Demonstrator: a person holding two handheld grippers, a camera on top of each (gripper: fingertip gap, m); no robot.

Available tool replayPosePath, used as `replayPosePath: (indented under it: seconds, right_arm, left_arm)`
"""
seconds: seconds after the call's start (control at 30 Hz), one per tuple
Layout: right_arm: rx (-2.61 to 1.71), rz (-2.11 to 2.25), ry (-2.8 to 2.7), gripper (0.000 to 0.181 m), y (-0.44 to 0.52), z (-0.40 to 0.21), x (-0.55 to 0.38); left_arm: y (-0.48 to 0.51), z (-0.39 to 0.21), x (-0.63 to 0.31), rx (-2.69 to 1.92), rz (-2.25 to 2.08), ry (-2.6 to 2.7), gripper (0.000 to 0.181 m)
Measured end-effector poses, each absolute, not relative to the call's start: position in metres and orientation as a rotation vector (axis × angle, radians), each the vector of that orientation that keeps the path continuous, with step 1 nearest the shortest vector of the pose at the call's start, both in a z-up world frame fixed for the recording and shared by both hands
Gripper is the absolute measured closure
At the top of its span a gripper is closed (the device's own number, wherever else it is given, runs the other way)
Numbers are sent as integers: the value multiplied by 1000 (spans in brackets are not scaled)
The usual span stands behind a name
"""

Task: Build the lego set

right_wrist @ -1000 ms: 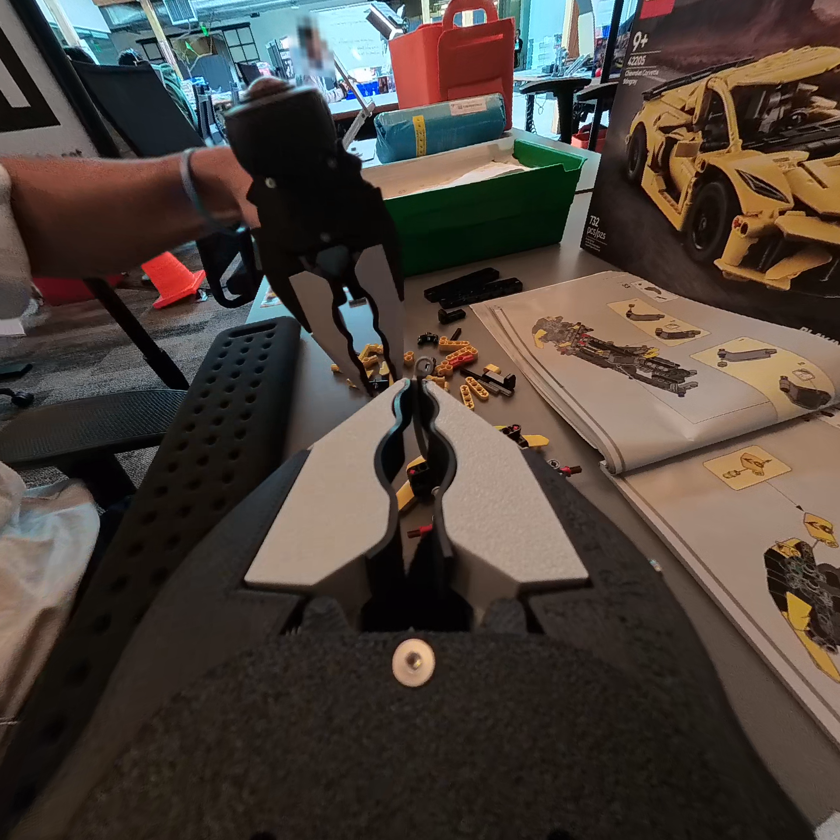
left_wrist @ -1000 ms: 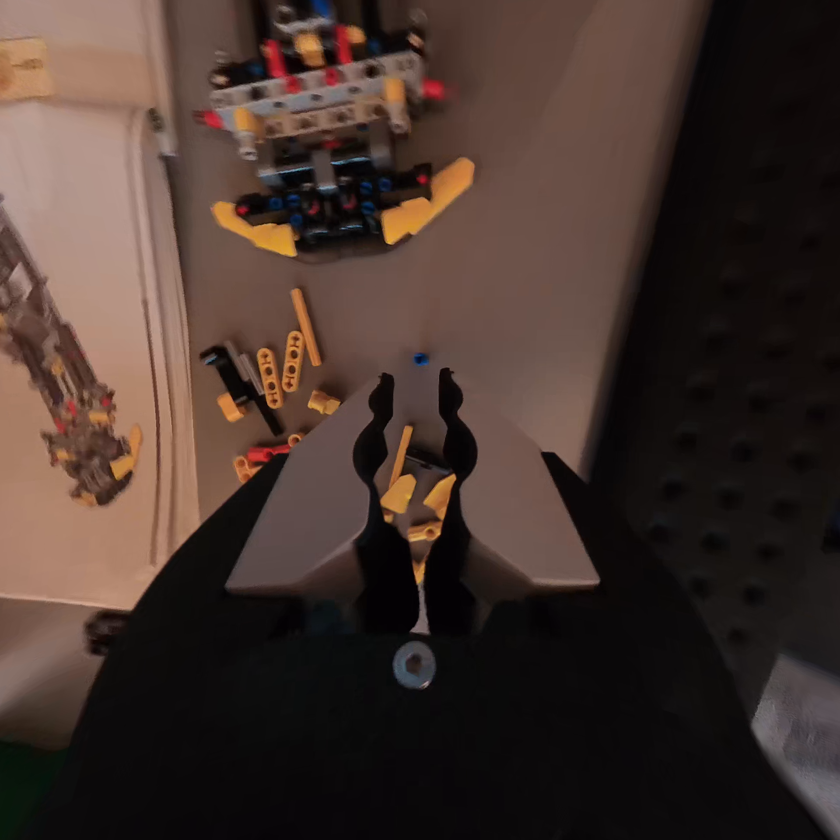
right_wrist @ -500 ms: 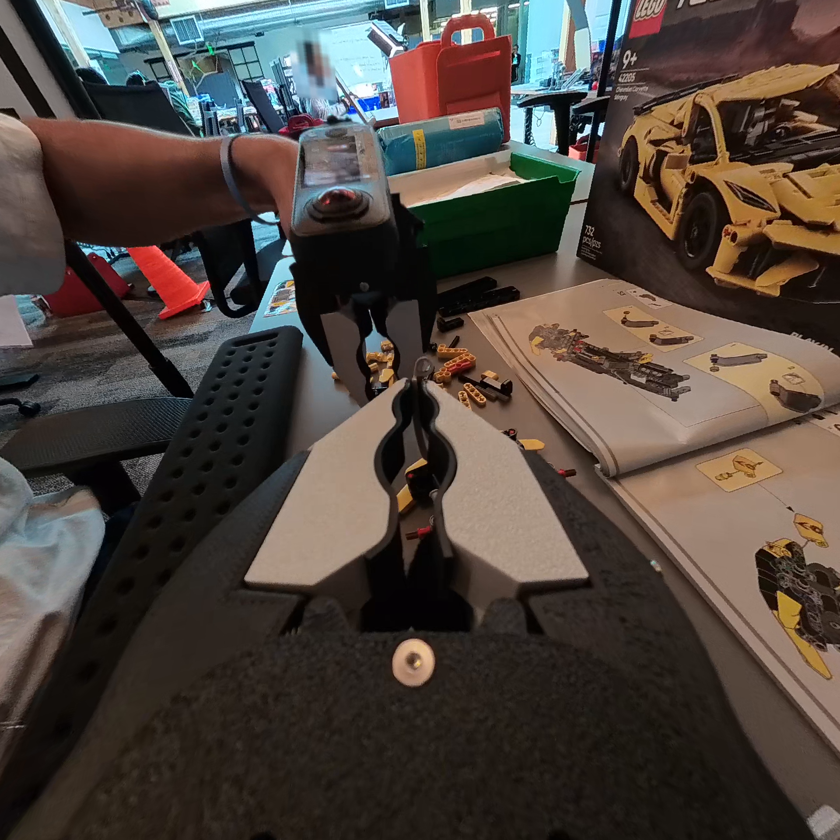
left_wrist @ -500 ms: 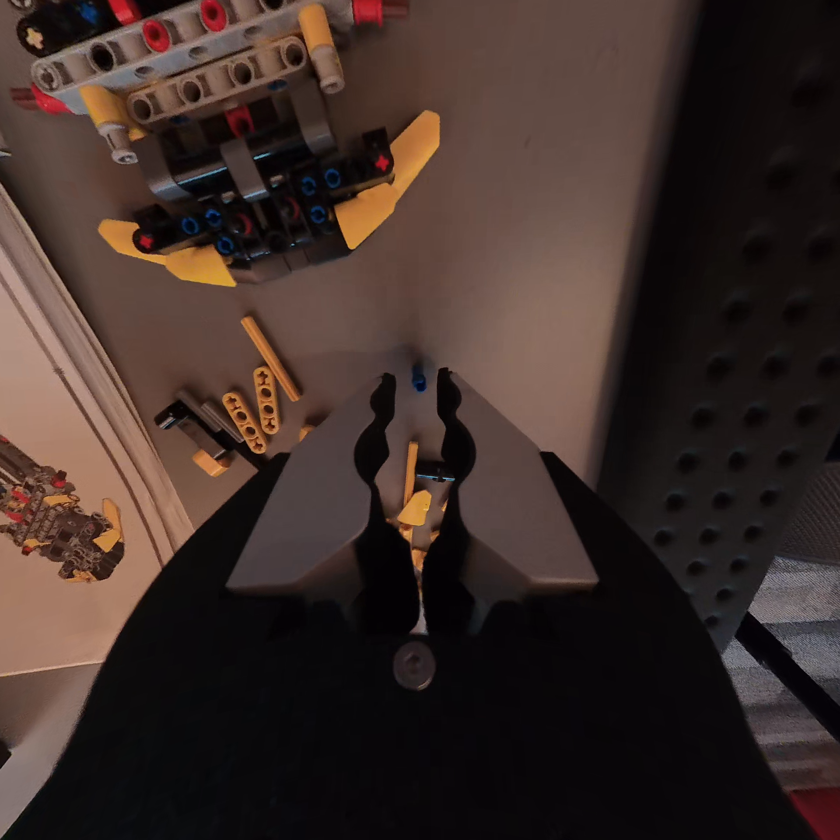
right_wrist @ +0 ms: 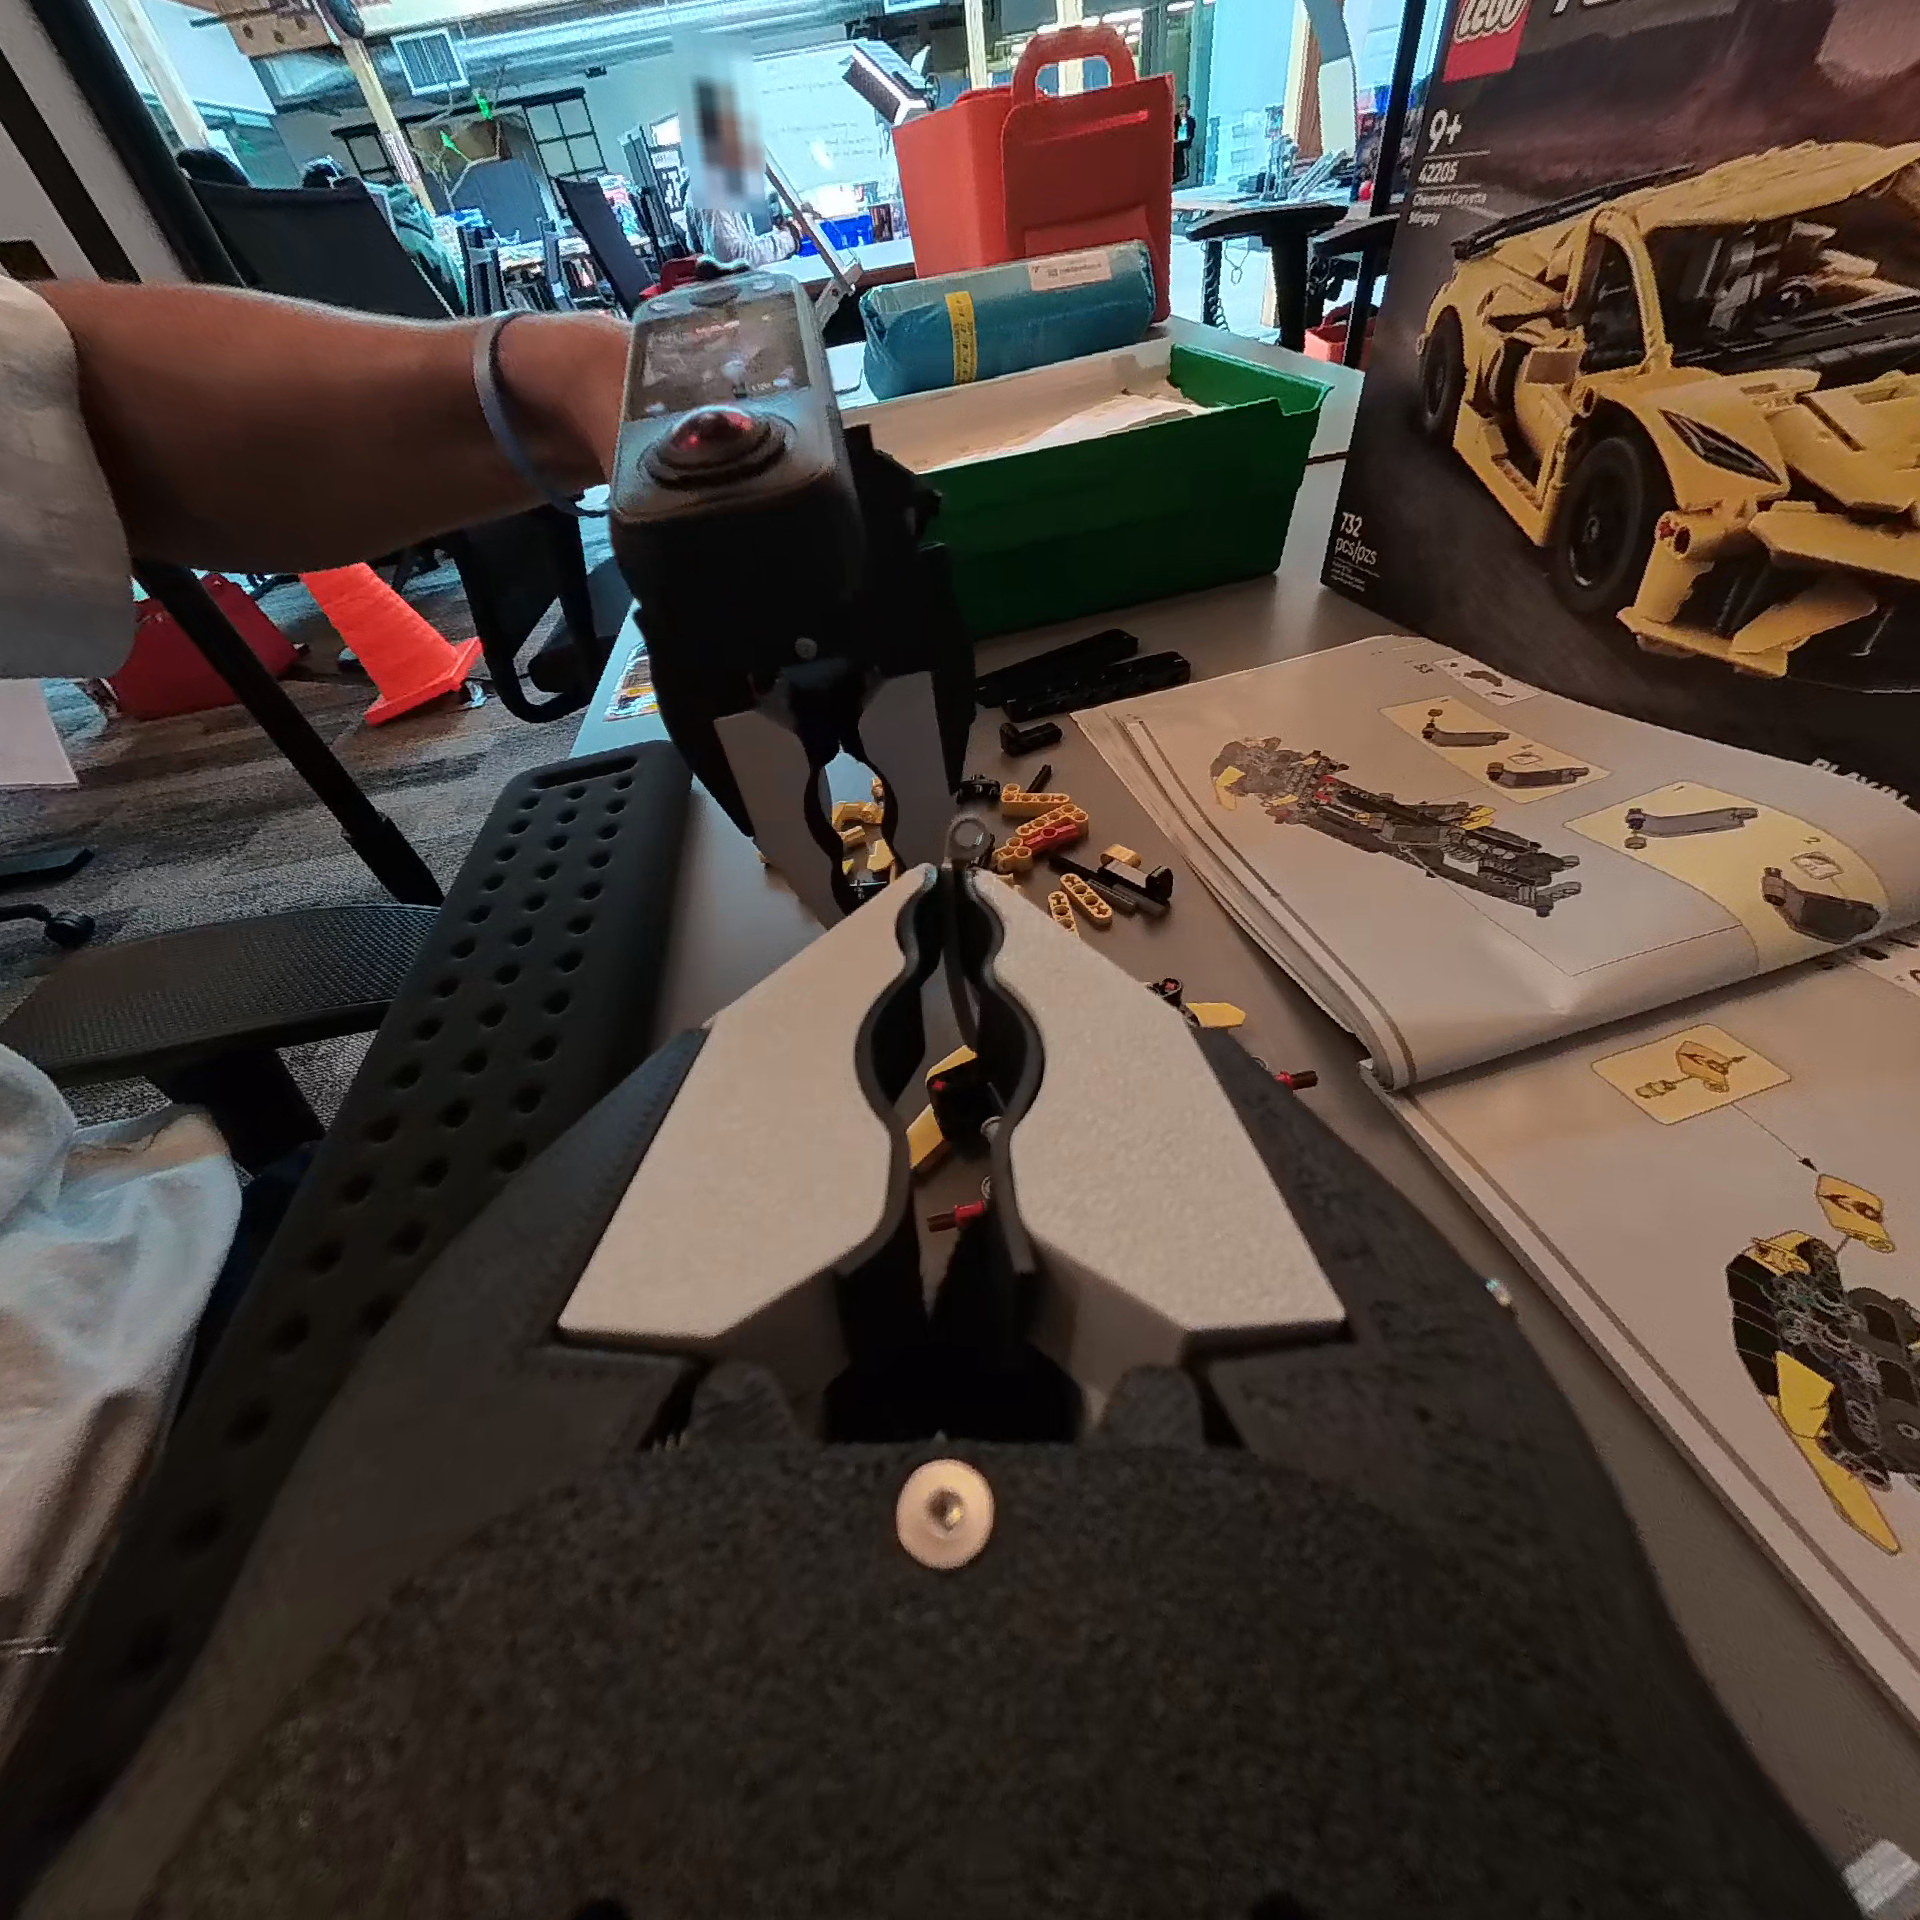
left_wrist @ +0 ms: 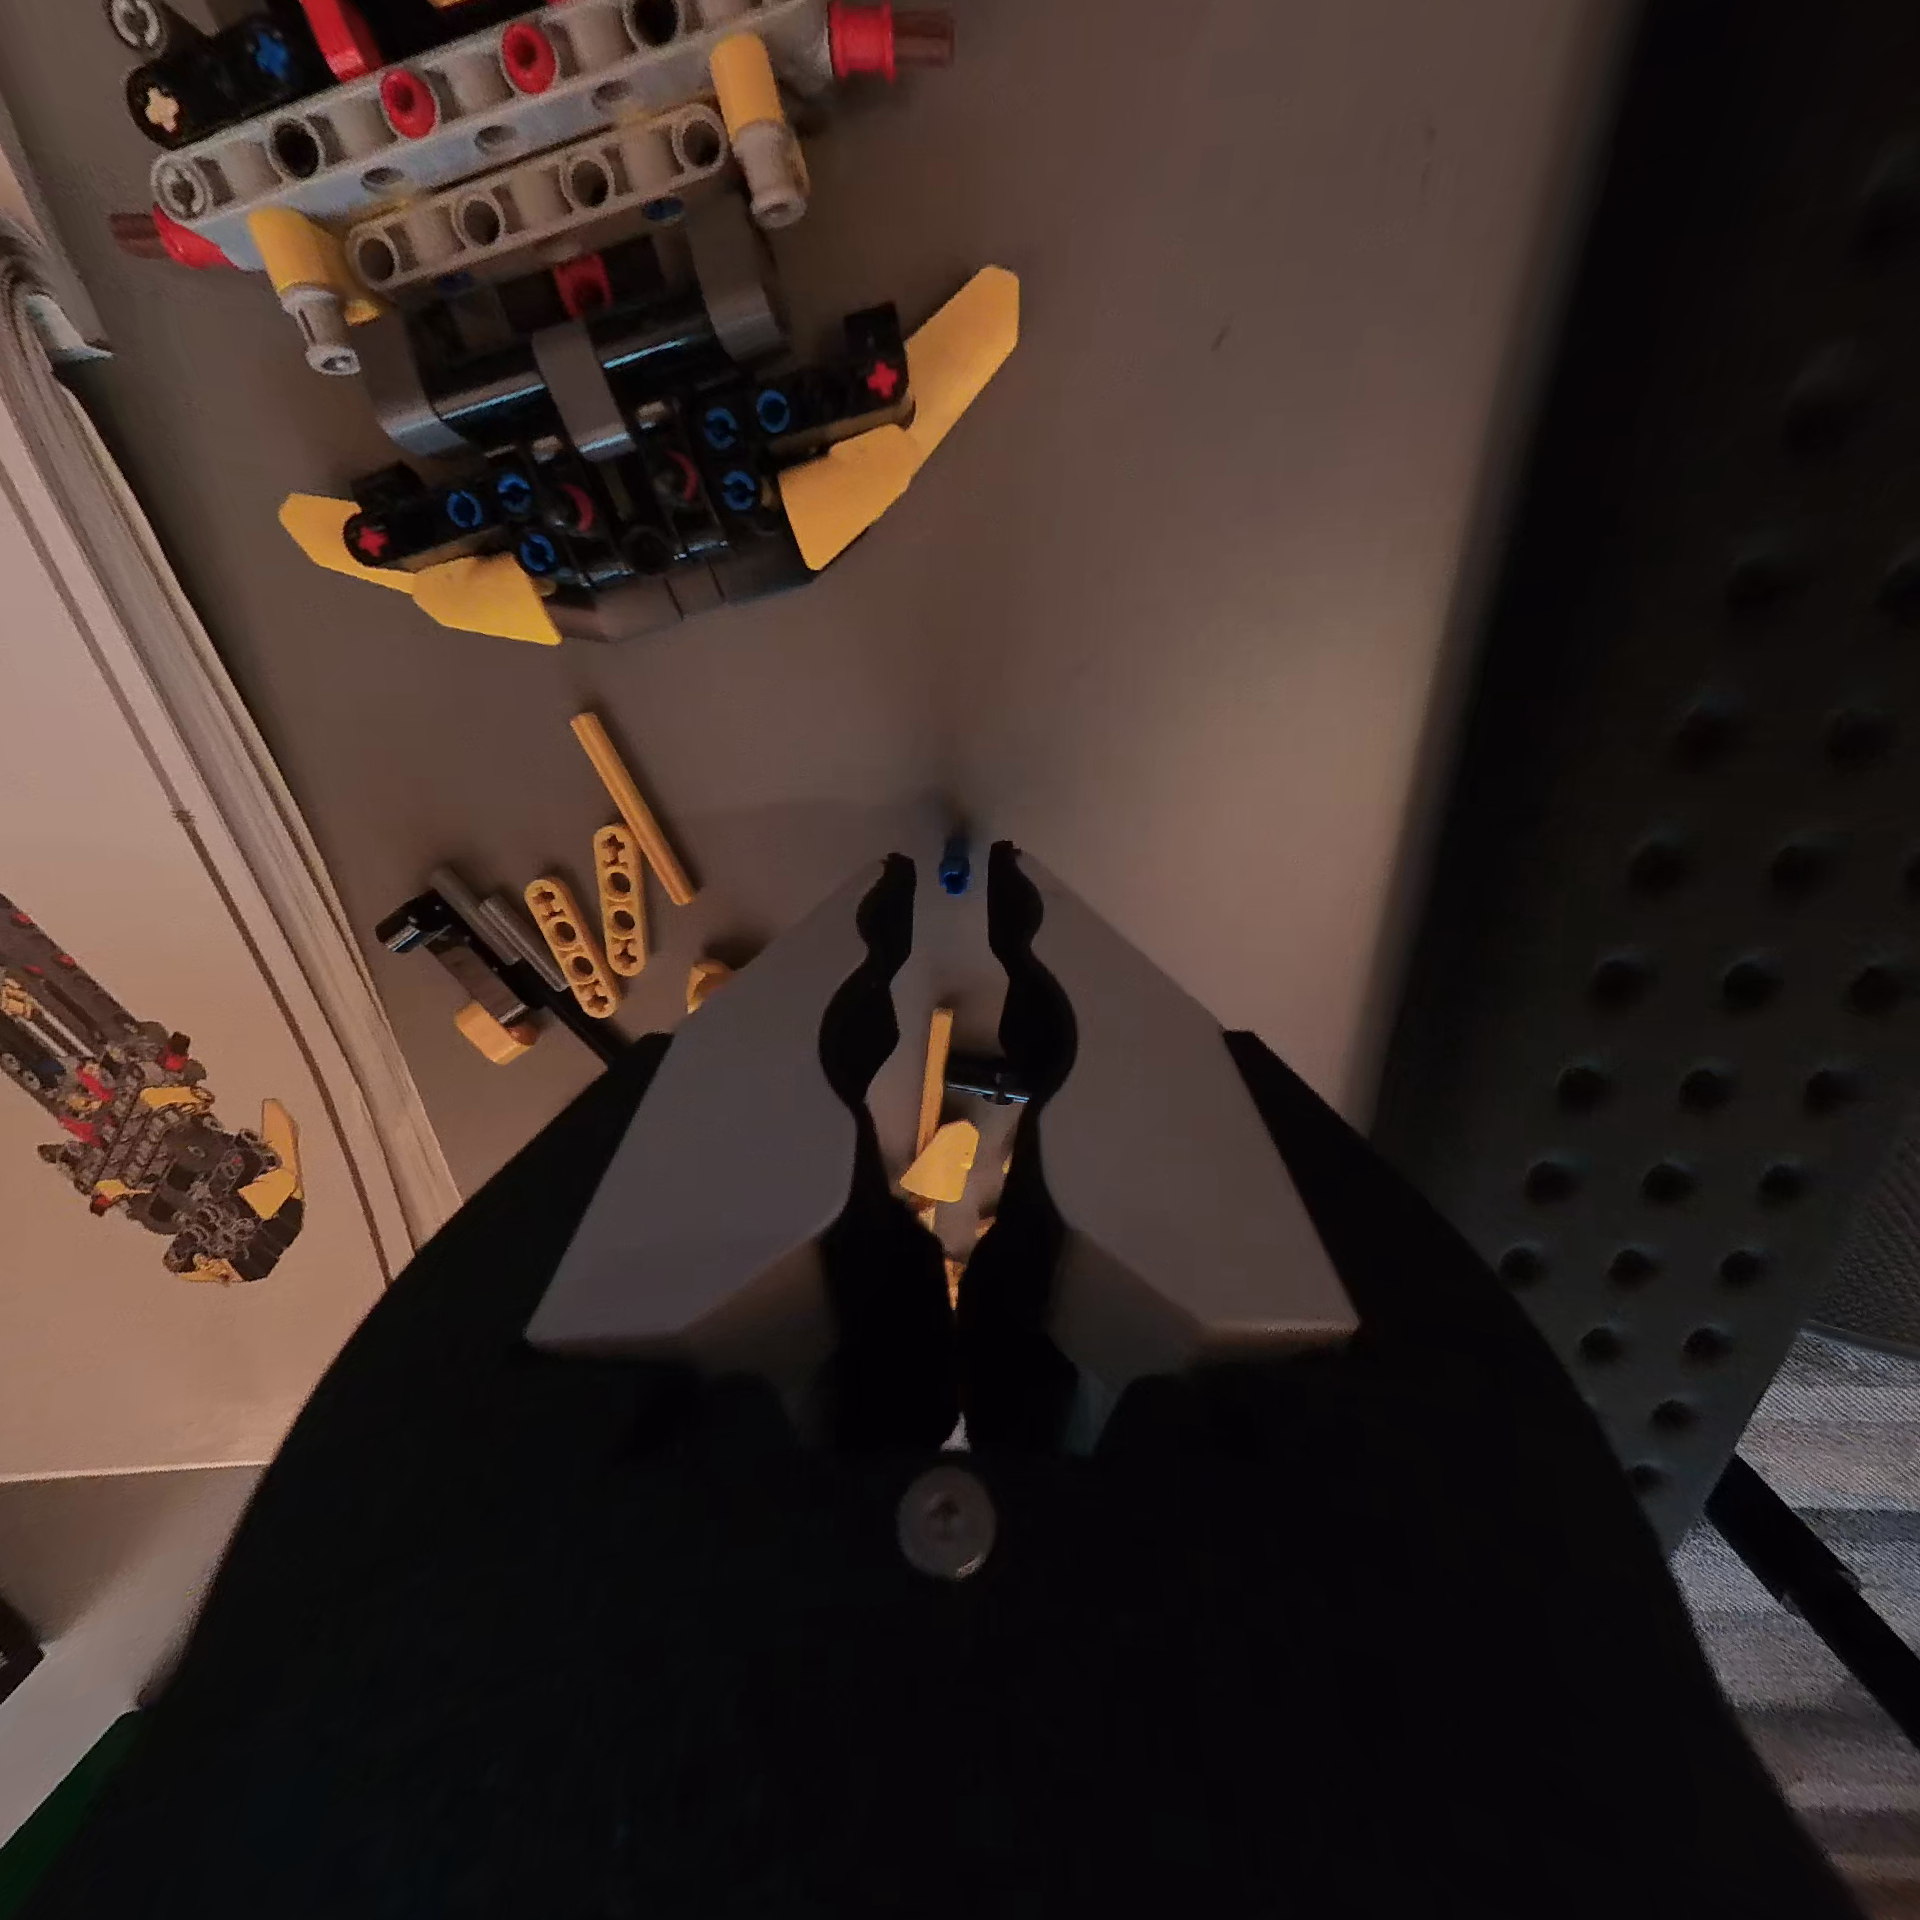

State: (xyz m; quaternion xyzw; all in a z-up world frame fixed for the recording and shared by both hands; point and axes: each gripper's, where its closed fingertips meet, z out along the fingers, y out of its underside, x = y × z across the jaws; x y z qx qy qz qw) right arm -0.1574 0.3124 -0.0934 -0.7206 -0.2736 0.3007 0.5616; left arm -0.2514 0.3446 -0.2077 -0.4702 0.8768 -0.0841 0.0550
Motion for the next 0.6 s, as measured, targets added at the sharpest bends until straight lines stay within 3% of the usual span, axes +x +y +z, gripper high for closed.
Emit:
replayPosePath:
  seconds: [0.6]
  right_arm:
    - [-1700, 704, -654, 181, 312, -95, -158]
  left_arm:
    - [344, -207, -251, -1440, -264, 2650, 173]
